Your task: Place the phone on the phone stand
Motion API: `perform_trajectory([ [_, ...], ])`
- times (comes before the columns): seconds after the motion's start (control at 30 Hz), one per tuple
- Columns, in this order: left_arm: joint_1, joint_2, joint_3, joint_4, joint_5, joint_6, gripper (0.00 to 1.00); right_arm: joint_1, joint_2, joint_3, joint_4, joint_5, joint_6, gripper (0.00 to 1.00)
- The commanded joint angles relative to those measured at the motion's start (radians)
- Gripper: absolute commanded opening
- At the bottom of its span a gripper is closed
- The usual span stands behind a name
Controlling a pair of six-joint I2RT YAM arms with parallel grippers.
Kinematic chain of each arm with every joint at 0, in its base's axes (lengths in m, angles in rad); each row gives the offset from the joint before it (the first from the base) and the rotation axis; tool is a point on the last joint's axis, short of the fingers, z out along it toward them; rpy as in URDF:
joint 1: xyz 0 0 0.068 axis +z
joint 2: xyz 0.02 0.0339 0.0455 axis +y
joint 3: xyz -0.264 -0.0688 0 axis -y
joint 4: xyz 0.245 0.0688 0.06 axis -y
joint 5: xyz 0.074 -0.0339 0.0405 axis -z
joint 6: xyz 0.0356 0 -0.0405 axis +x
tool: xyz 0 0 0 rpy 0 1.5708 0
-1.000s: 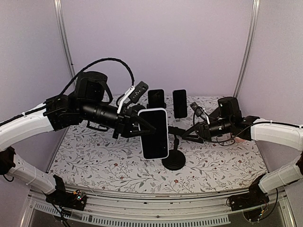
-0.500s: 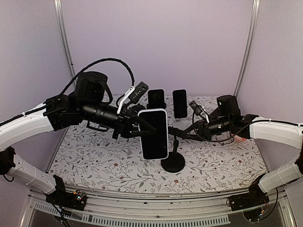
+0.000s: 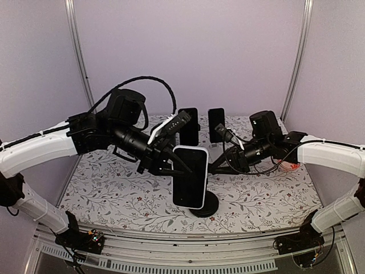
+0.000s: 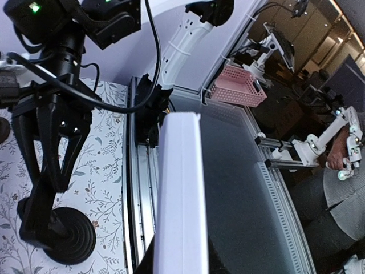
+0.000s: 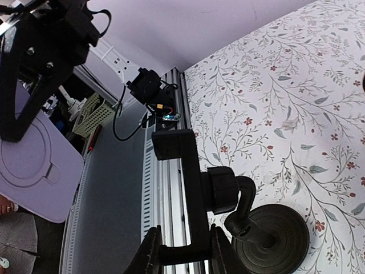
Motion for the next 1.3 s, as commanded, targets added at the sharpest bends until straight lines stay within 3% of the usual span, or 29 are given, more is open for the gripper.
perform_trajectory([
  [0.0,0.017,0.069,0.070,0.070,0.140,0.058,0.00,0.055,0.040,0.116,-0.035,-0.052,-0.068,0.00],
  [0.23,0.022,0.148,0.134,0.137,0.204,0.076,0.00,0.104,0.081,0.209,-0.101,-0.102,-0.071,0.00],
  [0.53,0.055,0.185,0.134,0.186,0.289,0.080,0.00,0.124,0.030,0.197,-0.064,-0.119,-0.026,0.00],
  [1.27,0.165,0.270,0.016,0.369,0.385,0.034,0.00,0.144,0.027,0.208,-0.075,-0.148,-0.002,0.00],
])
